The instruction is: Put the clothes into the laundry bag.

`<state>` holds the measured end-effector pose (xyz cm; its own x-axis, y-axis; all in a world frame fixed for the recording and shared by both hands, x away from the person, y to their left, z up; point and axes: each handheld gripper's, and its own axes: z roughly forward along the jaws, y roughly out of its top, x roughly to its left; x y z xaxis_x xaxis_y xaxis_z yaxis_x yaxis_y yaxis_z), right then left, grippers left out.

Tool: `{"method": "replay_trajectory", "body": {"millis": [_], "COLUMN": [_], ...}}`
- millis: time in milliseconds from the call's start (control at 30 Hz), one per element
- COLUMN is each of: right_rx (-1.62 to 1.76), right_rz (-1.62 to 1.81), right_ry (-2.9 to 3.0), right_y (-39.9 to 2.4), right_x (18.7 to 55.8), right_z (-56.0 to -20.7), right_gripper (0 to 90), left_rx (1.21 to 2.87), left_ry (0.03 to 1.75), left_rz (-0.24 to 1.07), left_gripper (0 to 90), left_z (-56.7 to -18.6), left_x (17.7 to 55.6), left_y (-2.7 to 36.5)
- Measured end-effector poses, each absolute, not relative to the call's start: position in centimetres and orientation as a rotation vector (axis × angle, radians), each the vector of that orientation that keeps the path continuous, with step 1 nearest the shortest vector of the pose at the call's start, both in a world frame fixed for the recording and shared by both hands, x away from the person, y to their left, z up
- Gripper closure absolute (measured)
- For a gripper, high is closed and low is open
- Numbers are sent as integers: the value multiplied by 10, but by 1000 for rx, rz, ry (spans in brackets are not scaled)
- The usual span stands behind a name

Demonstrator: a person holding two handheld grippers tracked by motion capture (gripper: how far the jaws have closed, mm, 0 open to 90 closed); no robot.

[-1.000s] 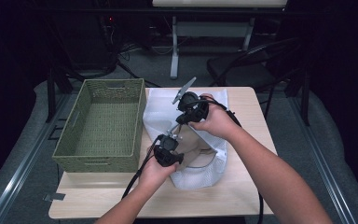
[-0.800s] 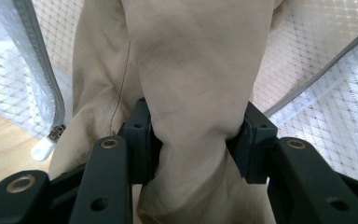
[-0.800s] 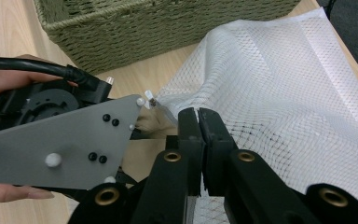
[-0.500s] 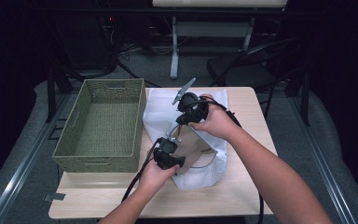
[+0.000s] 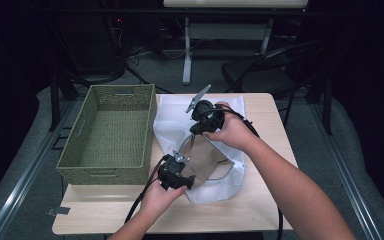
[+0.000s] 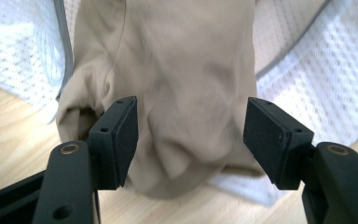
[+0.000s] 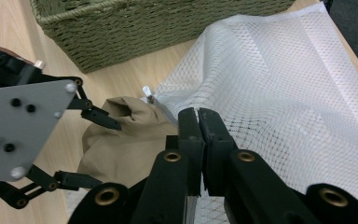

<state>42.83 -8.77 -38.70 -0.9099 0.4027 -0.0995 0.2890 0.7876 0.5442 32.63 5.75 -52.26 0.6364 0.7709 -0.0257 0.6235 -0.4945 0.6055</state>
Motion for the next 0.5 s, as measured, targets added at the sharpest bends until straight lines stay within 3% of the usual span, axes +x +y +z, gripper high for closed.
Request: {"method": "replay_trajectory", "body": {"millis": [233, 500], "right_rx": [541, 535], "right_rz": [793, 795], "right_ry": [2768, 2770], "right_y": [-87, -85], "right_x": [428, 427], "right_z": [-388, -388], "right_gripper": [887, 887], "left_rx": [2275, 2271], "left_ry": [1077, 1091], "left_rz": [331, 290], "left_gripper": [353, 469], "left_z": [-531, -540], "left_x": [319, 322], "left_y": [62, 59]}}
